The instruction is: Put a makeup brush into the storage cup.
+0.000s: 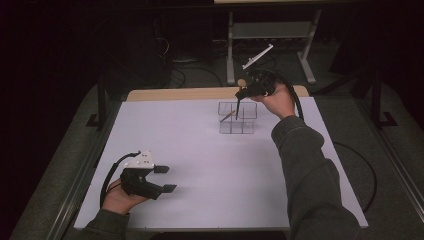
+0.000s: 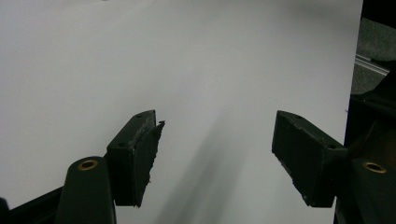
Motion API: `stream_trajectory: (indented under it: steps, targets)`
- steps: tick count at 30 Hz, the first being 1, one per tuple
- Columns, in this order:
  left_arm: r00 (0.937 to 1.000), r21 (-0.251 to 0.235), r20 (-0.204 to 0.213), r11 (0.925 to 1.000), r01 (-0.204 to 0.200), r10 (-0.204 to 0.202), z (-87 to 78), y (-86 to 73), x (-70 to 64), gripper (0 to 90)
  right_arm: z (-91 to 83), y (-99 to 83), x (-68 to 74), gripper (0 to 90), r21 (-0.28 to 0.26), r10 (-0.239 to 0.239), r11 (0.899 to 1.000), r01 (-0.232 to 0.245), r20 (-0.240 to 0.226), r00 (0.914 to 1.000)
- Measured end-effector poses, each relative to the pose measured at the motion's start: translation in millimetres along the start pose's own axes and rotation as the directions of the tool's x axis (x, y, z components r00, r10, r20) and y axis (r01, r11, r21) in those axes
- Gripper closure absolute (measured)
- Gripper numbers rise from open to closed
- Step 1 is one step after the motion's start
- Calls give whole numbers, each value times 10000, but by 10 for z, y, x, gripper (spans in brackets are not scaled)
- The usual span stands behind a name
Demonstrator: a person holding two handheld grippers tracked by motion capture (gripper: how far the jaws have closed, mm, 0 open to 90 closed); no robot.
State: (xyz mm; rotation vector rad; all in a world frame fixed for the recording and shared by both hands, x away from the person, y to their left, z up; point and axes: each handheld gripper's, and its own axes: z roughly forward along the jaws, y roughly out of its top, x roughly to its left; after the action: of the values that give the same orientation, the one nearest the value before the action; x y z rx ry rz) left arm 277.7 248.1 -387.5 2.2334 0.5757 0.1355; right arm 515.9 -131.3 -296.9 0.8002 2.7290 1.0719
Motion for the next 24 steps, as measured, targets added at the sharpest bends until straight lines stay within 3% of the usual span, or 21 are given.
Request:
stream_trajectory:
  steps: [4, 24]
  targets:
    - [9999, -61, 38, 9999, 135, -135, 7, -2, -7, 308, 9, -37, -2, 825, 28, 128, 9999, -128, -17, 9999]
    - [10000, 62, 18, 10000, -4, 4, 13, 7, -5, 307, 91, -187, -13, 823, 167, 301, 9994, -301, 10, 9995]
